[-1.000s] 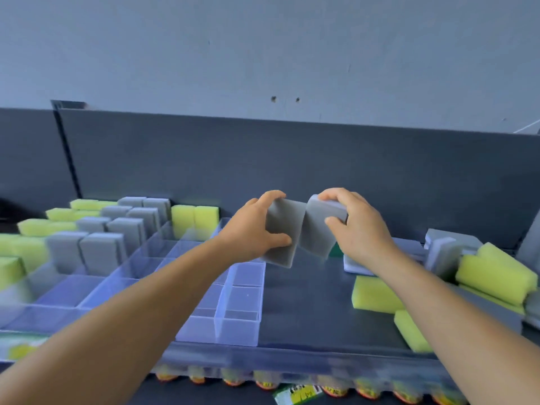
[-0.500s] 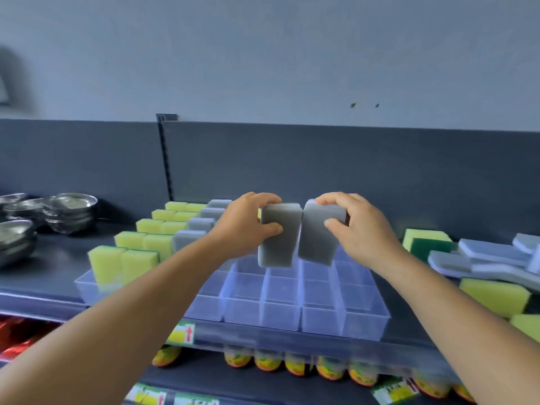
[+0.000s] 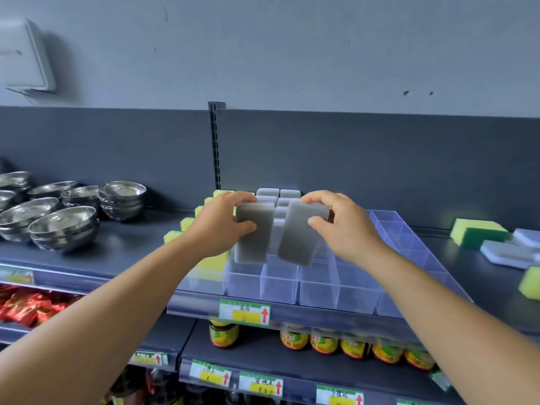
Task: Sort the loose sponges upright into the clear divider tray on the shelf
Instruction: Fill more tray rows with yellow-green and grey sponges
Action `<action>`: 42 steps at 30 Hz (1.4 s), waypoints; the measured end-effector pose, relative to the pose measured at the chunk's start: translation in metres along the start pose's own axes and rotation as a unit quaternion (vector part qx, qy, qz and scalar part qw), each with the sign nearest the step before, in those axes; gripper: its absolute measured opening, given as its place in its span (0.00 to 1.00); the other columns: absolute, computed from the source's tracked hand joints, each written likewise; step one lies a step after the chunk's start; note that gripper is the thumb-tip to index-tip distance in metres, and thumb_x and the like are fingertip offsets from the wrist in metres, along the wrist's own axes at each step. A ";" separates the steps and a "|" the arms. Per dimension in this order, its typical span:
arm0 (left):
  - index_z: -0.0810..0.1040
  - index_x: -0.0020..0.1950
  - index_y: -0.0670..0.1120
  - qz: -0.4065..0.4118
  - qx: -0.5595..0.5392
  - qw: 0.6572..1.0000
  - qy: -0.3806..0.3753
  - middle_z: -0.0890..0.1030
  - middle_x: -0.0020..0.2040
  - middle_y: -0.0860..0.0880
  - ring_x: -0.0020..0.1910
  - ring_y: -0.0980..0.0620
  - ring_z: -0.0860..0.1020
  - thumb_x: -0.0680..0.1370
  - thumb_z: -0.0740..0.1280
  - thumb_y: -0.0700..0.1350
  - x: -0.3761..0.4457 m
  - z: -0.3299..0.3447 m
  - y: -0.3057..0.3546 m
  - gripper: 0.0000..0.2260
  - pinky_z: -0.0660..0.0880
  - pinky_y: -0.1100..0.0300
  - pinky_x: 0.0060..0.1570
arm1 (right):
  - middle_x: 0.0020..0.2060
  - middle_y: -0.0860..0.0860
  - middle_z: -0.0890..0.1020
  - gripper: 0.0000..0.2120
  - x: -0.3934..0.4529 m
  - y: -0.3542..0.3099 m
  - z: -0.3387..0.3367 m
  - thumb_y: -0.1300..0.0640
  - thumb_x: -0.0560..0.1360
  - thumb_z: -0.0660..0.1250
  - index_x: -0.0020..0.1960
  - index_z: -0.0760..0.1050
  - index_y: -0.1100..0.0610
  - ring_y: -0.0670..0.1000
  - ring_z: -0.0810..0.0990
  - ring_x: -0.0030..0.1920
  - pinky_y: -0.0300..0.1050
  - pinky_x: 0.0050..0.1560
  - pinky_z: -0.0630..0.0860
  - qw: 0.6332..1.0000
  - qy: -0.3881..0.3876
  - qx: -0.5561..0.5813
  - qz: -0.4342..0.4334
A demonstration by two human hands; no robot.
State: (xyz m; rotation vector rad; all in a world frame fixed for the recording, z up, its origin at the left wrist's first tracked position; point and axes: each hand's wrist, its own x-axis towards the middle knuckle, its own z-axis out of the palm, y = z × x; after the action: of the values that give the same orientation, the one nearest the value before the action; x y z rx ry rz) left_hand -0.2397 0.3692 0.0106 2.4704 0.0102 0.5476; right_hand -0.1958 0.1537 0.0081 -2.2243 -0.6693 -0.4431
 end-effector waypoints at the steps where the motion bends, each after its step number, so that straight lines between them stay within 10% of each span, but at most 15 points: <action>1: 0.76 0.61 0.52 -0.004 0.004 1.000 -0.004 0.76 0.54 0.52 0.41 0.49 0.76 0.74 0.70 0.41 -0.001 -0.002 -0.005 0.17 0.74 0.57 0.46 | 0.48 0.44 0.73 0.16 0.001 -0.002 0.006 0.61 0.75 0.64 0.59 0.75 0.46 0.40 0.70 0.36 0.28 0.39 0.65 1.000 -0.006 0.003 -0.002; 7: 0.75 0.61 0.53 -0.013 -0.006 1.000 -0.021 0.75 0.53 0.52 0.37 0.52 0.74 0.74 0.71 0.42 -0.001 0.005 -0.025 0.17 0.67 0.66 0.34 | 0.52 0.46 0.74 0.16 0.006 -0.003 0.033 0.62 0.74 0.64 0.59 0.76 0.48 0.41 0.69 0.34 0.37 0.43 0.65 1.000 -0.028 -0.009 0.004; 29: 0.71 0.66 0.47 0.070 0.267 0.957 -0.094 0.73 0.64 0.49 0.63 0.48 0.68 0.75 0.68 0.50 -0.001 0.026 -0.028 0.20 0.70 0.54 0.62 | 0.66 0.47 0.70 0.18 0.000 0.004 0.060 0.61 0.77 0.62 0.64 0.70 0.47 0.50 0.71 0.44 0.42 0.48 0.69 0.980 -0.144 -0.137 0.019; 34: 0.62 0.74 0.46 0.118 0.257 0.955 -0.092 0.68 0.72 0.50 0.71 0.48 0.64 0.77 0.66 0.52 -0.002 0.030 -0.003 0.28 0.63 0.57 0.67 | 0.70 0.44 0.65 0.25 -0.010 0.003 0.036 0.54 0.76 0.65 0.72 0.62 0.47 0.50 0.65 0.68 0.45 0.64 0.67 0.978 -0.131 -0.161 0.017; 42: 0.64 0.73 0.46 0.195 0.242 0.943 -0.122 0.67 0.72 0.49 0.72 0.49 0.64 0.77 0.64 0.57 0.005 0.083 0.070 0.28 0.62 0.56 0.69 | 0.76 0.45 0.56 0.33 -0.041 0.052 -0.036 0.47 0.77 0.63 0.77 0.52 0.50 0.49 0.54 0.75 0.44 0.71 0.57 0.958 -0.138 -0.231 0.096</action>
State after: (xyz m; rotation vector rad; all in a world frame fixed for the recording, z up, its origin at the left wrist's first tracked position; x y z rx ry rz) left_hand -0.2113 0.2657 -0.0093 3.0315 -0.5126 0.4298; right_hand -0.2018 0.0838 -0.0184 -2.8010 -0.5187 -0.2028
